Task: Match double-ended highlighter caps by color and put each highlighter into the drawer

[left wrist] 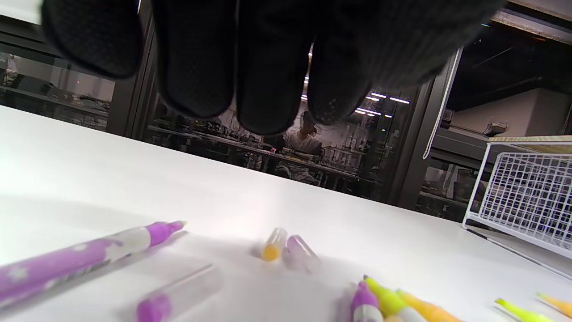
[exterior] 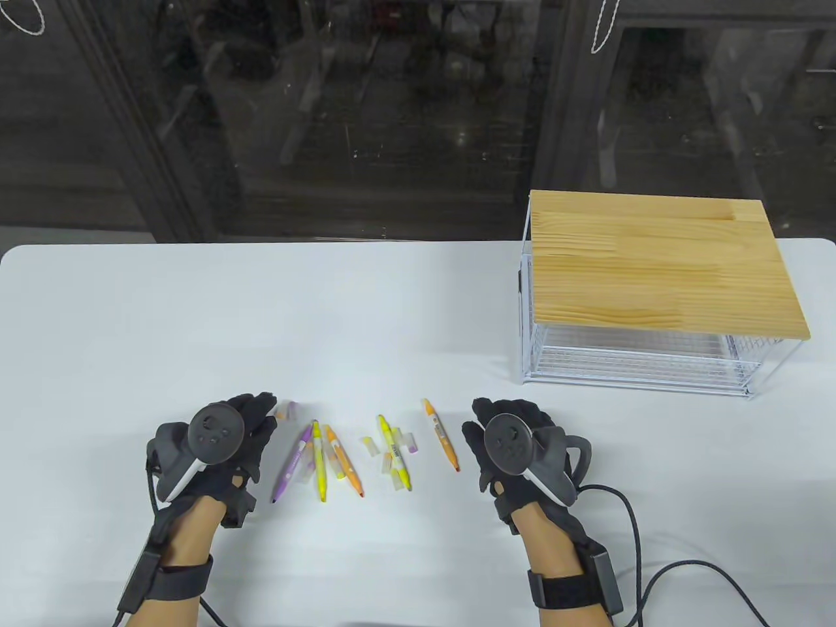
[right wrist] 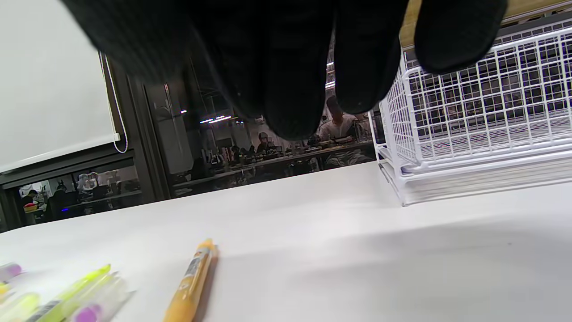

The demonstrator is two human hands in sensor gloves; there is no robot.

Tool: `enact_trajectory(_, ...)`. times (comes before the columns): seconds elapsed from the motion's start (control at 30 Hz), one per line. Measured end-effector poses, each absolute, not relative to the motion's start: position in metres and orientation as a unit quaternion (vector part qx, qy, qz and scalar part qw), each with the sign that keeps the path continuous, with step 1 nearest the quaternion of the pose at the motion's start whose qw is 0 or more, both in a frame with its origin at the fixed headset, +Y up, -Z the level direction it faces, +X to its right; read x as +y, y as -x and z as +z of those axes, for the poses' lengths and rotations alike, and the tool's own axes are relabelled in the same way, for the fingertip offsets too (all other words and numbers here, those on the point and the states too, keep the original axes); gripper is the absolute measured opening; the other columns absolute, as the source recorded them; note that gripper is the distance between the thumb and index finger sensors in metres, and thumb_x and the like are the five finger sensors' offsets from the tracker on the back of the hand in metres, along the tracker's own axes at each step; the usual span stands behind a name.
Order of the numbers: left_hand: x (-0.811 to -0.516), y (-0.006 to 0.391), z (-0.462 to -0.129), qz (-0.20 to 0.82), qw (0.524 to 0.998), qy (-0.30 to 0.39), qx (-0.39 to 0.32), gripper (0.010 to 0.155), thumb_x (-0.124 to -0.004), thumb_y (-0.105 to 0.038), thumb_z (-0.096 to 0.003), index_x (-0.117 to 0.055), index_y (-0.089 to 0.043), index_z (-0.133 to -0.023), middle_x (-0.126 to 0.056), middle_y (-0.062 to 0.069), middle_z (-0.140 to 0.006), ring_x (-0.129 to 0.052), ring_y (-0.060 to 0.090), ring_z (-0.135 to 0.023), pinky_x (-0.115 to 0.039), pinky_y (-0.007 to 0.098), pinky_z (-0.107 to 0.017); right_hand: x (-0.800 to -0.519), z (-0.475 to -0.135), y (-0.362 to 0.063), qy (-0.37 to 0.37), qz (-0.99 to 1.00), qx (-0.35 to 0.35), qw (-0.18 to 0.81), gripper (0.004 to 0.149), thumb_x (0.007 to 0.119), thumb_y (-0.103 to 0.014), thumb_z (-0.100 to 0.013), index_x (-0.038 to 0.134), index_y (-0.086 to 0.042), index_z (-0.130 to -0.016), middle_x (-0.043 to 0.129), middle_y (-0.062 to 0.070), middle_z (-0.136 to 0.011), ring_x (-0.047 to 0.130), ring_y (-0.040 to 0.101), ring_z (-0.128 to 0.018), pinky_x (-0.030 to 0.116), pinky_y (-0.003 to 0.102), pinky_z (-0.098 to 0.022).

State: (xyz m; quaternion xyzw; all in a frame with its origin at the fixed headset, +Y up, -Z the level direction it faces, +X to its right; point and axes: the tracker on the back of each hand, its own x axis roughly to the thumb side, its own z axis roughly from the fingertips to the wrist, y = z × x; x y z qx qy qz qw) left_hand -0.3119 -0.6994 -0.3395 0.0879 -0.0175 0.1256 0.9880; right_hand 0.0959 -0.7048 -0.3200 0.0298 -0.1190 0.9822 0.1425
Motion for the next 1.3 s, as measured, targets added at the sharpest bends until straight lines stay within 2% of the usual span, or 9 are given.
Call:
enact_trajectory(0.3,-0.690,0.308,-0.336,0.123,0.986,-0.104,-0.027,0.054,-0.077,-0.048,-0.0393,-0.089,-0.033,-0.090,-0.095,0.001,-0.093,-0.089,0.040,-0.082,-0.074,0.065,-0.053,-0.700,-0.316,-0.100,-0.031,0.981,-0.131,0.137,0.052,0.077,-0.051,-0.045,0.086,-0.025,-0.089,0.092,0.004,-0.087,0.083,0.040,-0.084,0.067,0.063,-0.059)
enact_trajectory(0.6,-0.669,0.285,-0.339,0.121,0.984,-0.115,-0.059,0.054,-0.077,-0.049,-0.0397,-0.089,-0.032,-0.089,-0.098,0.002,-0.090,-0.095,0.040,-0.076,-0.078,0.063,-0.051,-0.687,-0.308,-0.109,-0.038,0.973,-0.166,0.159,0.051,0.077,-0.051,-0.045,0.088,-0.026,-0.087,0.094,0.003,-0.085,0.083,0.039,-0.084,0.064,0.066,-0.060)
enact_trajectory(0.77,-0.648,0.255,-0.349,0.132,0.980,-0.116,-0.088,0.054,-0.076,-0.049,-0.0399,-0.090,-0.032,-0.089,-0.099,0.003,-0.088,-0.098,0.039,-0.073,-0.079,0.062,-0.050,-0.673,-0.305,-0.117,-0.035,0.969,-0.188,0.158,0.050,0.077,-0.051,-0.045,0.089,-0.025,-0.086,0.095,0.004,-0.084,0.084,0.039,-0.083,0.064,0.065,-0.060)
enact_trajectory(0.93,-0.621,0.221,-0.358,0.146,0.974,-0.123,-0.120,0.054,-0.076,-0.049,-0.0400,-0.090,-0.032,-0.089,-0.099,0.003,-0.088,-0.098,0.039,-0.073,-0.079,0.062,-0.049,-0.659,-0.309,-0.129,-0.030,0.968,-0.199,0.150,0.049,0.077,-0.050,-0.045,0.091,-0.024,-0.084,0.096,0.005,-0.082,0.088,0.038,-0.078,0.071,0.062,-0.056)
enact_trajectory(1.07,-0.600,0.188,-0.366,0.158,0.969,-0.127,-0.144,0.054,-0.076,-0.049,-0.0401,-0.090,-0.032,-0.089,-0.099,0.004,-0.088,-0.098,0.039,-0.073,-0.079,0.062,-0.049,-0.651,-0.316,-0.148,-0.021,0.969,-0.204,0.138,0.049,0.077,-0.050,-0.045,0.091,-0.023,-0.085,0.096,0.006,-0.083,0.089,0.039,-0.078,0.073,0.062,-0.054)
enact_trajectory(1.3,-0.580,0.130,-0.374,0.150,0.964,-0.122,-0.182,0.054,-0.075,-0.050,-0.0403,-0.089,-0.032,-0.090,-0.099,0.003,-0.089,-0.097,0.040,-0.073,-0.079,0.062,-0.050,-0.638,-0.326,-0.189,0.012,0.965,-0.222,0.140,0.048,0.077,-0.050,-0.046,0.092,-0.023,-0.083,0.097,0.005,-0.081,0.088,0.039,-0.079,0.071,0.066,-0.055)
